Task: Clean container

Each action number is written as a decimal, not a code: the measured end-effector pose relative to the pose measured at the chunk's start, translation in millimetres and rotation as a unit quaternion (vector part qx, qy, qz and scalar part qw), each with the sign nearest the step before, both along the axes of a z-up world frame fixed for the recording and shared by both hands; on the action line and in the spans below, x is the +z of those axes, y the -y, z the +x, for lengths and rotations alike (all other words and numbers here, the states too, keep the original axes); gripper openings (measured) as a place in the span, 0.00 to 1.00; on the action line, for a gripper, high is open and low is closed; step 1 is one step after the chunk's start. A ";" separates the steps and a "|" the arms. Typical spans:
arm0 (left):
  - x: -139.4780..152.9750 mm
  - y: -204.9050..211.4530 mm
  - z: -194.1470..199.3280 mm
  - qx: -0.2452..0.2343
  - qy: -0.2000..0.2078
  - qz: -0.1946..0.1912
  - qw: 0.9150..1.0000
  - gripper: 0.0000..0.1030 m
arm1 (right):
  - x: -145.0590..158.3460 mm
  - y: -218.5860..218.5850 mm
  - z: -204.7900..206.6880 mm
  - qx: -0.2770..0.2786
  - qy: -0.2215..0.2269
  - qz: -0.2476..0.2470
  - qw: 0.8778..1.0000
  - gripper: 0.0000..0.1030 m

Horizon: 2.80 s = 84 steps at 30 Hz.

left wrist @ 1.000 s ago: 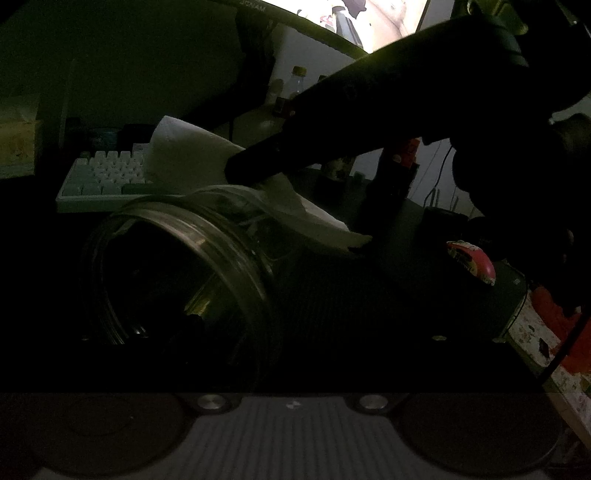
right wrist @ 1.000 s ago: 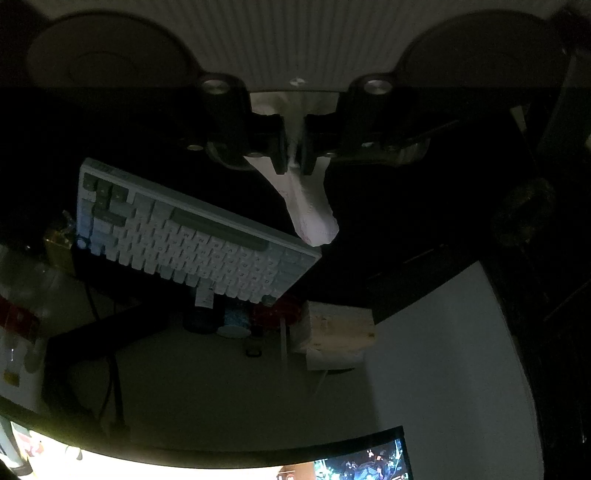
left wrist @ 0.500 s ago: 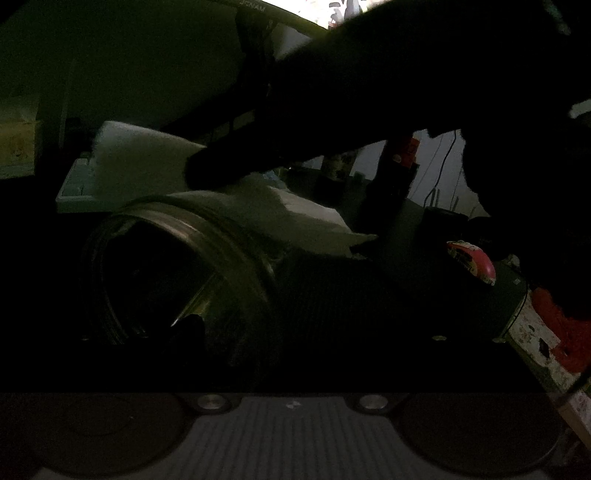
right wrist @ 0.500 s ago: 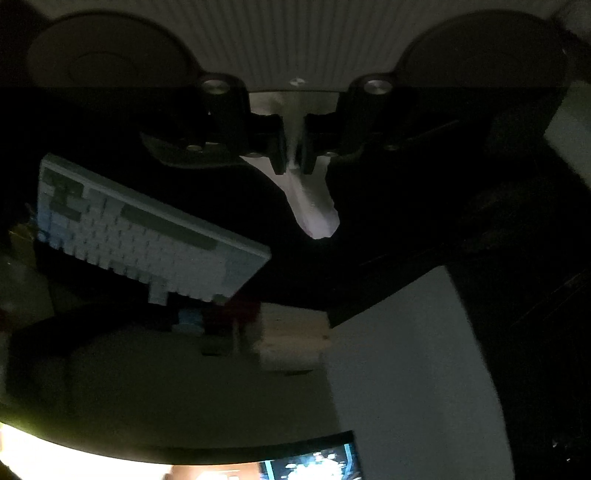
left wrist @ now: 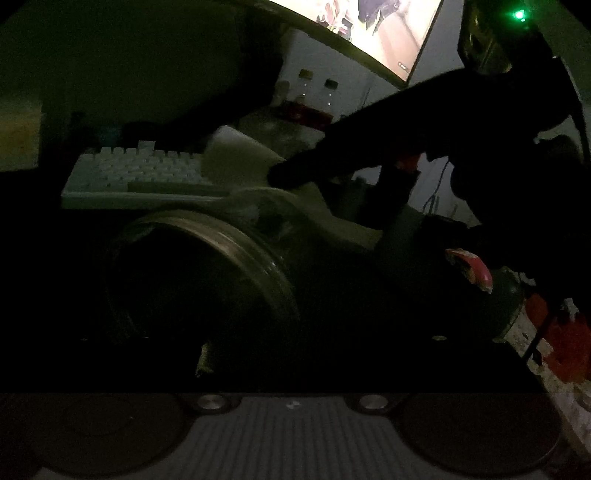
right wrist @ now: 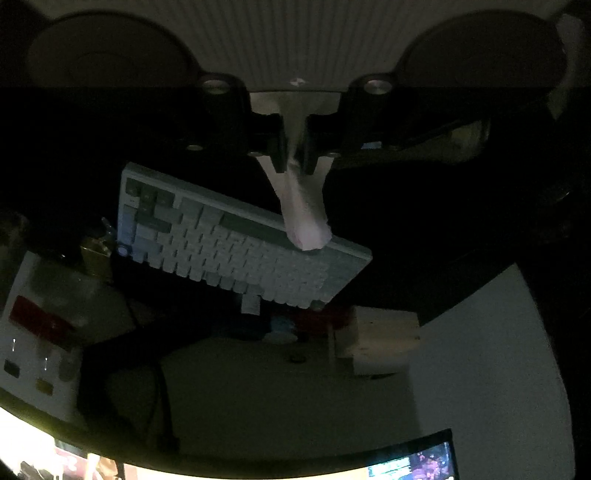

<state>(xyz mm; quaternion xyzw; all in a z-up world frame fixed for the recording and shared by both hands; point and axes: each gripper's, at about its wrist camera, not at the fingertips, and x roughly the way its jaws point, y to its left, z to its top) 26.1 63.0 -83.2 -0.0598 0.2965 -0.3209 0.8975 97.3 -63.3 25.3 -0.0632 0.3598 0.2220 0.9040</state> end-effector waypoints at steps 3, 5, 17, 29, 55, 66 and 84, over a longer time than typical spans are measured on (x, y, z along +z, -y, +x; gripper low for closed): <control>-0.7 1.7 -1.2 0.003 0.003 0.005 1.000 1.00 | 0.7 -12.0 -12.6 0.028 0.002 0.012 1.000 0.10; -0.2 1.1 -0.3 0.005 0.003 0.007 1.000 1.00 | 2.0 -25.3 -24.5 0.064 0.006 0.017 0.998 0.10; 0.2 -4.9 4.8 0.007 -0.003 -0.005 1.000 1.00 | -4.0 -14.5 0.5 0.020 -0.001 0.015 1.000 0.10; -0.9 -6.4 8.2 0.016 0.000 -0.002 1.000 1.00 | 0.6 -36.8 -23.3 0.066 0.012 0.018 0.998 0.10; 1.3 3.6 -0.7 0.013 0.000 -0.001 1.000 1.00 | -3.7 -29.7 -16.3 0.076 0.012 0.033 0.996 0.11; 2.3 9.2 -5.9 0.016 0.000 0.000 1.000 1.00 | -3.0 -20.0 -7.7 0.085 0.011 0.034 0.996 0.11; 4.1 14.8 -16.5 0.017 0.000 0.000 1.000 1.00 | -4.1 -22.7 -13.8 0.089 0.015 0.033 0.995 0.11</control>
